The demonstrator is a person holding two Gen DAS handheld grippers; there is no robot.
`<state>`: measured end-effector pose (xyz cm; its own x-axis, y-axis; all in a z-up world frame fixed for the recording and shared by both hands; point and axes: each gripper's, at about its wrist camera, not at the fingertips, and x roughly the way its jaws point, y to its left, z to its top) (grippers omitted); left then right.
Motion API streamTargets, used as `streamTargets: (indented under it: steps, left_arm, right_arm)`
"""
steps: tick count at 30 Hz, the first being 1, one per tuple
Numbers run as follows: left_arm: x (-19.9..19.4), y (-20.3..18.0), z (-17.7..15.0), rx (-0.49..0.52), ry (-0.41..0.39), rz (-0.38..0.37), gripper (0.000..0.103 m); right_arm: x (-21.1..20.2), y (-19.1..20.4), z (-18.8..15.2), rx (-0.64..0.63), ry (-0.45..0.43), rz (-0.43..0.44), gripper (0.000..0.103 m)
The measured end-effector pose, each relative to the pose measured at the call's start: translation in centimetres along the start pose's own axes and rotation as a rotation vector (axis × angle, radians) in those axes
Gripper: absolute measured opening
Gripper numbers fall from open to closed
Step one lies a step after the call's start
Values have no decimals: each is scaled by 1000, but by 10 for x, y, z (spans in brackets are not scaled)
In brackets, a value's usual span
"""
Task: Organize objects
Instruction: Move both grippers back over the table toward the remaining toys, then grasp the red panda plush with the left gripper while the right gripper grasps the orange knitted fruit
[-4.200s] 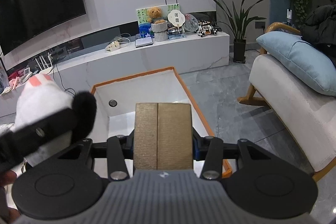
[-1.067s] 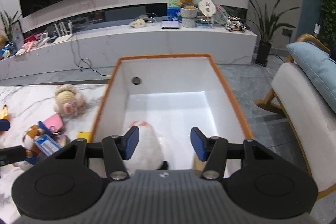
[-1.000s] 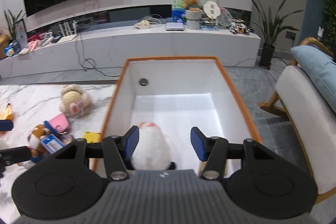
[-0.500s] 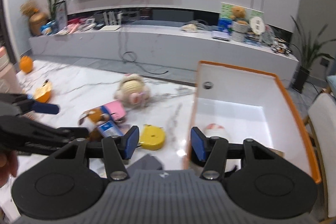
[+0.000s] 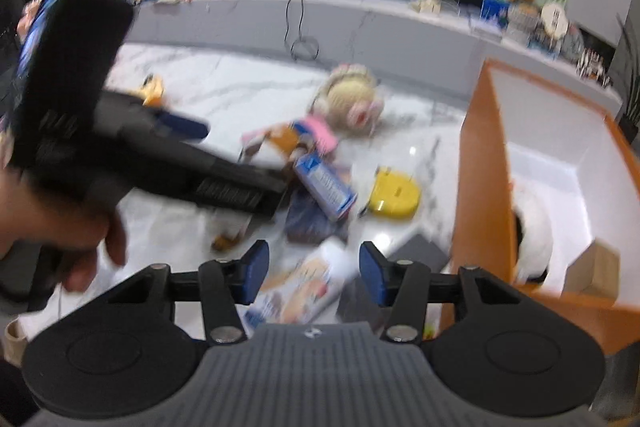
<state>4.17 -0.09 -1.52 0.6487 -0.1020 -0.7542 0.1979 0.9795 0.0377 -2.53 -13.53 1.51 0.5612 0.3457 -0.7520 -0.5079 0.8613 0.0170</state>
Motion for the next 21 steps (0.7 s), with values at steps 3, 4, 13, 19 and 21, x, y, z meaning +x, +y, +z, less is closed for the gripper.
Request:
streamTargets:
  steps: [3,4,13,19,21]
  left_arm:
    - [5,1,-2,-2,14,6,103]
    - [7,1,-2,-3,17,8,103]
    - [19,3,-4,-40,53,-5,95]
    - [30,8,-8,-95,115,-14,92]
    - [33,12,-9,-127,139,-31,91]
  right_arm:
    - [-3,3,-15,15,37,-12,53]
    - [-4,2,-20,18,44,-21,53]
    - [1,-36,-49,133,34,-103,52]
    - [14,-49,-55,167,65,-124,53]
    - [18,-48,-56,160,67,-138,54]
